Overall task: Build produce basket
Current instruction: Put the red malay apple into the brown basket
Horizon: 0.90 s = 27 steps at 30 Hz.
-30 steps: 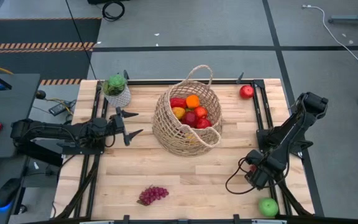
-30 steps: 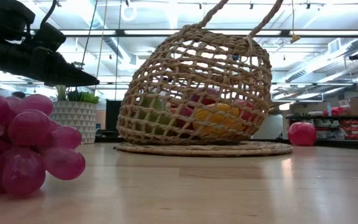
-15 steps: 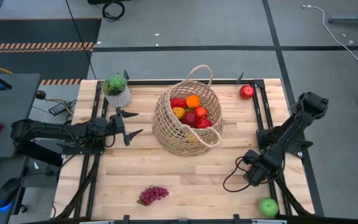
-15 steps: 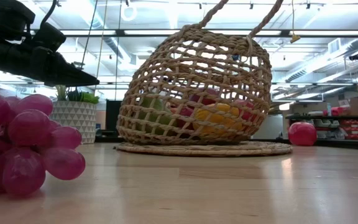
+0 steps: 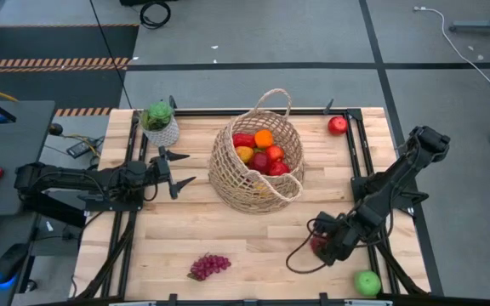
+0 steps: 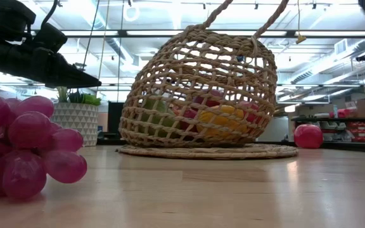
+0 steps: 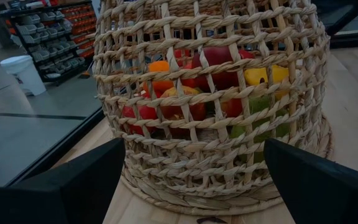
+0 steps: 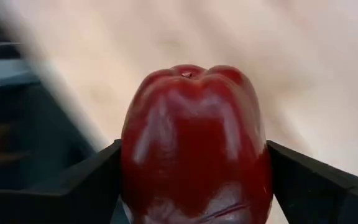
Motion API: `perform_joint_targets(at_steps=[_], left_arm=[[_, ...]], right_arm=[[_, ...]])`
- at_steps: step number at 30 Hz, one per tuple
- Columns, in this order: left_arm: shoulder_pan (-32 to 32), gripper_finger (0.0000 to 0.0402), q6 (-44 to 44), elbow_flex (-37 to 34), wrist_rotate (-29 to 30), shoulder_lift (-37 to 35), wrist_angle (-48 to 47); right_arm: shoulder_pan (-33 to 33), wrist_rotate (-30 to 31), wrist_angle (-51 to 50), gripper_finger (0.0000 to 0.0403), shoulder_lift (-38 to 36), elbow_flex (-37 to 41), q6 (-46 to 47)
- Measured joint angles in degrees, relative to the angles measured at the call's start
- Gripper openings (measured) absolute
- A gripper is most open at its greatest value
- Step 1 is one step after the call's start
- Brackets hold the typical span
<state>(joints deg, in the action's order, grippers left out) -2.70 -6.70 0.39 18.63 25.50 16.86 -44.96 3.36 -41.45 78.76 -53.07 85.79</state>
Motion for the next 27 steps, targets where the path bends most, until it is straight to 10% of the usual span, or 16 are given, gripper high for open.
perform_joint_targets(at_steps=[14, 27], left_arm=[[-0.01, 0.039, 0.0, 0.01, 0.0, 0.0, 0.01], [-0.01, 0.039, 0.02, 0.0, 0.0, 0.0, 0.01]], right_arm=[[7.23, 9.66, 20.25, 0.036, -0.04, -11.06, -30.46], [16.8, -0.63, 28.07, 0.036, -2.0, -11.44, -39.38]])
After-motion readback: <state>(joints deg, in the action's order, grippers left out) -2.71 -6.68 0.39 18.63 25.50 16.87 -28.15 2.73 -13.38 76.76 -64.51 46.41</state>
